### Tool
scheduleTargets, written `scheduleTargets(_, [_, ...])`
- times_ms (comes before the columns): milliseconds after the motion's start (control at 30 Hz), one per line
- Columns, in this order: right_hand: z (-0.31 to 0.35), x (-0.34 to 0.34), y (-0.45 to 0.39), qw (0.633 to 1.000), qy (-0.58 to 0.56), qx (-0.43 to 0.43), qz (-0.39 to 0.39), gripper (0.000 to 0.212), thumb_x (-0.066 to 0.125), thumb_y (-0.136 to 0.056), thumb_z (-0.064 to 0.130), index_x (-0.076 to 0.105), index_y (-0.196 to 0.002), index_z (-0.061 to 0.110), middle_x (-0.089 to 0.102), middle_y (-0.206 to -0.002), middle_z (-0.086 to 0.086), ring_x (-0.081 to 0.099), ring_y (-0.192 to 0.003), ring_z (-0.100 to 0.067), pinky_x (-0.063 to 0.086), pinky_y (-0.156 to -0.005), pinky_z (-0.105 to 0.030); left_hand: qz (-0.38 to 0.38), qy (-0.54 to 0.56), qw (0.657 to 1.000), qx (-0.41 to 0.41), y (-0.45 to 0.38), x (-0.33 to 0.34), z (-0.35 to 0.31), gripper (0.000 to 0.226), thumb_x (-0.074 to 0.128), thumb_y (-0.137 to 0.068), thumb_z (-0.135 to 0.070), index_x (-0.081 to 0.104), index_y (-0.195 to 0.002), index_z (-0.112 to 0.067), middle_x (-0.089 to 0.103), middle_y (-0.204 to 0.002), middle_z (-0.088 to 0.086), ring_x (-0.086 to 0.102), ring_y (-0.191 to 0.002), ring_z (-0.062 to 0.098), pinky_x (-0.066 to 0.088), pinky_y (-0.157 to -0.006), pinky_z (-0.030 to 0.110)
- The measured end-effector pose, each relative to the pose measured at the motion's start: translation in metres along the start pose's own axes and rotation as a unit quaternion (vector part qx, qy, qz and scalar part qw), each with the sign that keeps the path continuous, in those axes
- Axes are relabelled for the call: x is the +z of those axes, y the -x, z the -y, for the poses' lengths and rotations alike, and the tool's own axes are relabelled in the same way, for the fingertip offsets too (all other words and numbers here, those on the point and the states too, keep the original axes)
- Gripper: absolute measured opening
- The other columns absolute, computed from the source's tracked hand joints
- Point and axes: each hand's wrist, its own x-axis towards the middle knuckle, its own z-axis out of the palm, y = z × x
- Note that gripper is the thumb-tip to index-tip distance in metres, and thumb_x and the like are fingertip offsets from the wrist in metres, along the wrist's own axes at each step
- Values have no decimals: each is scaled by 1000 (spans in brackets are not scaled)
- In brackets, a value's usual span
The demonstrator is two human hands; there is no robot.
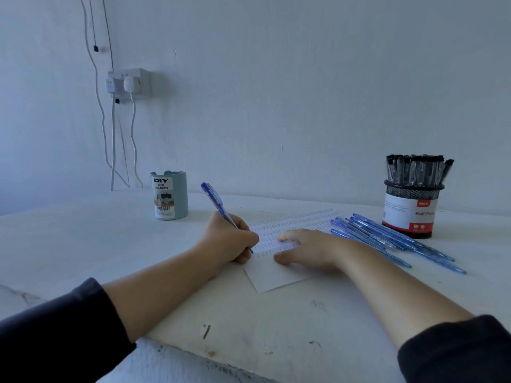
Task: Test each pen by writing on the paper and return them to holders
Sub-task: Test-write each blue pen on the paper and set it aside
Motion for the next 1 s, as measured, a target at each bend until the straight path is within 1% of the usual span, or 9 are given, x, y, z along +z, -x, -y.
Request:
scheduleTargets(167, [-1, 1, -2, 1000, -4, 2, -2, 66, 57, -81, 55, 35, -142, 42, 27, -154, 7, 28, -140, -18, 25, -113, -39, 7, -10, 1000, 4, 0, 0, 1, 13, 61, -69, 5, 57, -61, -4, 57, -45, 6, 54, -39, 15, 49, -48, 21])
scheduleTargets(267, [-2, 1, -2, 1000, -3, 2, -1, 66, 56, -81, 56, 34, -142, 42, 27, -154, 7, 27, -141, -18, 24, -114, -40, 7, -10, 1000, 4, 0, 0, 1, 14, 61, -71, 5, 57, -62, -5, 57, -45, 5, 54, -39, 14, 49, -47, 21])
scheduleTargets(533, [-2, 1, -3, 1000, 2, 0, -2, 67, 56, -80, 56, 35, -142, 43, 27, -154, 7, 27, -141, -19, 25, -114, -41, 2, -16, 1000, 8, 1, 1, 1, 16, 60, -68, 6, 55, -58, -5, 53, -42, 6, 51, -36, 15, 44, -44, 21])
scheduleTargets(733, [-3, 1, -4, 1000, 5, 0, -1, 68, 56, -79, 57, 34, -142, 43, 27, -154, 7, 26, -141, -19, 24, -114, -42, 4, -18, 1000, 8, 1, 1, 1, 12, 60, -68, 5, 56, -60, -4, 55, -43, 6, 52, -36, 15, 44, -43, 20])
scheduleTargets(1000, [0, 0, -1, 1000, 2, -1, 0, 66, 56, -82, 55, 33, -143, 41, 27, -154, 9, 26, -141, -18, 22, -115, -41, 5, -19, 1000, 7, 2, 1, -1, 15, 59, -70, 6, 55, -59, -4, 53, -43, 7, 51, -35, 14, 44, -41, 19])
